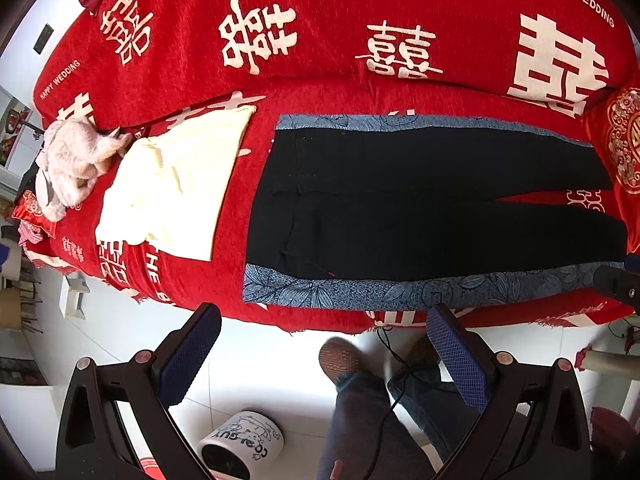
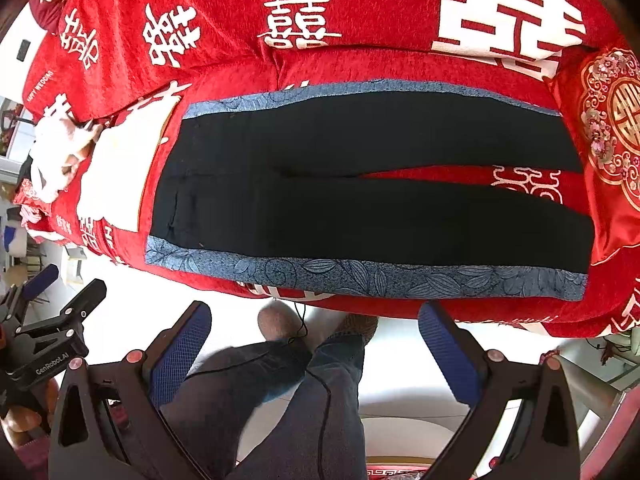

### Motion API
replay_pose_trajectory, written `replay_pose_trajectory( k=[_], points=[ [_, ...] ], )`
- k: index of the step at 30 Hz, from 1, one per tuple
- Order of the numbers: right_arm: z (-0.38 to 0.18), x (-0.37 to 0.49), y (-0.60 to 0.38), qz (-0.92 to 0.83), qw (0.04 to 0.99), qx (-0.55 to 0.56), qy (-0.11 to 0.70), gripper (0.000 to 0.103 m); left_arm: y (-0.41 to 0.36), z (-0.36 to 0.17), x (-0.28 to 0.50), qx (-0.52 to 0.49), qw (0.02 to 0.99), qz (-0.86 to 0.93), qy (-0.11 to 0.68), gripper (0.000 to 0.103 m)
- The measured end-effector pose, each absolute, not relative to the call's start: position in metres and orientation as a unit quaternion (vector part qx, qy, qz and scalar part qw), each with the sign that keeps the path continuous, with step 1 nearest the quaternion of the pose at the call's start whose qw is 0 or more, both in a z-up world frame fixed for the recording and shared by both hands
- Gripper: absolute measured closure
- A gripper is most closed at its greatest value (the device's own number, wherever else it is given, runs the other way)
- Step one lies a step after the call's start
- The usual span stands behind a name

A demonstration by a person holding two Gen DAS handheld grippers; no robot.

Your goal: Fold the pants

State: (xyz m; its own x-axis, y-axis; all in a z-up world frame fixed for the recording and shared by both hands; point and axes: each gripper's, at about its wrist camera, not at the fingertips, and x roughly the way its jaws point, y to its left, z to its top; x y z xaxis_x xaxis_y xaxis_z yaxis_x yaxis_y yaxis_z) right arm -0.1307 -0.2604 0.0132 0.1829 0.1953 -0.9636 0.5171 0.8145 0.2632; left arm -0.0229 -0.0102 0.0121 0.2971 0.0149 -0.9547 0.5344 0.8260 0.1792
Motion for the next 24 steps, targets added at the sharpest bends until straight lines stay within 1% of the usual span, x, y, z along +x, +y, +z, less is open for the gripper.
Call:
replay_pose_trajectory(
  k=[14, 24],
  points=[
    [0.011, -0.122, -0.246, -0.107, 0.713, 0.269, 0.639, 0.0, 0.007, 0.01, -0.022, 0.231, 0.766, -0.16, 0.578, 0.0],
    [0.011, -0.12, -0.244, -0.104, 0.713, 0.271, 0.638, 0.0, 0.006, 0.01, -0.023, 0.238, 0.765, -0.163, 0.575, 0.0]
  ],
)
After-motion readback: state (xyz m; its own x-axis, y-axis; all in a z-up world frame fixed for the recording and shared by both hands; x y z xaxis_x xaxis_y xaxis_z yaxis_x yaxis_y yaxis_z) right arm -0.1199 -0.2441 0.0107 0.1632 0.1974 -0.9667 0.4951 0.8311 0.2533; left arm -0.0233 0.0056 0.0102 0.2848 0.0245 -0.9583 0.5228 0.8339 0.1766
